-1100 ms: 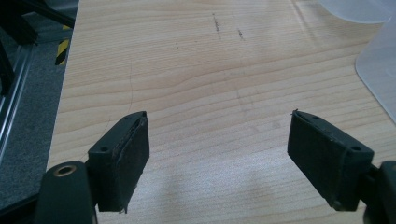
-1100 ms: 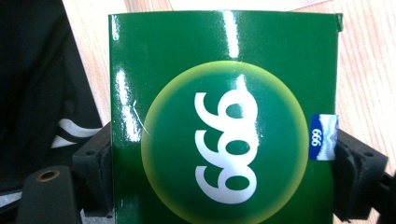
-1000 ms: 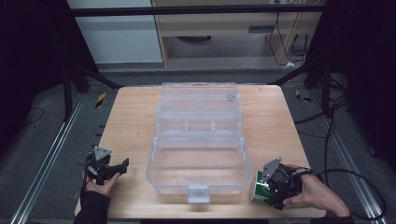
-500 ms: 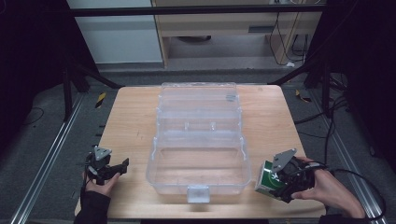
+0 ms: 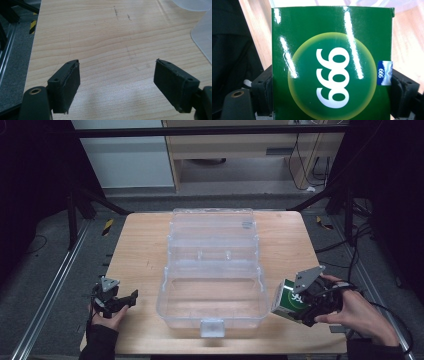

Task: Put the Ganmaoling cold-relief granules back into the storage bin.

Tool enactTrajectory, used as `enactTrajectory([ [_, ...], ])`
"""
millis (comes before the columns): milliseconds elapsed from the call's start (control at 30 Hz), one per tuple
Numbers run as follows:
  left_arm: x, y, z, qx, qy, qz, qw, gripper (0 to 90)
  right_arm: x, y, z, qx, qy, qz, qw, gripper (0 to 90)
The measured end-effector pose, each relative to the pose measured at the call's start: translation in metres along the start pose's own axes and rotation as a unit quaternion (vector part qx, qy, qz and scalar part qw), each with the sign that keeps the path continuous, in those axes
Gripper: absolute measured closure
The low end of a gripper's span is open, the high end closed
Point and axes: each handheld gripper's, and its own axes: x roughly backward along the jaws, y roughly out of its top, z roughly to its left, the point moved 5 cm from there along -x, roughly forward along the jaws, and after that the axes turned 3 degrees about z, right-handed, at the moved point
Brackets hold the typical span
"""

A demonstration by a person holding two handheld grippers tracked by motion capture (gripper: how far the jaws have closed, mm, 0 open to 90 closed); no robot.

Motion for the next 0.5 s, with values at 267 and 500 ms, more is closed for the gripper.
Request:
enactTrajectory([
  [267, 0.000, 0.000, 0.001, 0.001, 0.001, 0.000, 1.0000, 20.6, 0.019, 0.022, -0.004, 0.019, -0.011, -0.008, 0.9997, 16.0],
  [500, 0.000, 0.000, 0.001, 0.002, 0.001, -0.001, 1.0000, 20.7, 0.027, 0.043, -0.004, 0.039, -0.012, -0.017, 0.9990, 16.0],
])
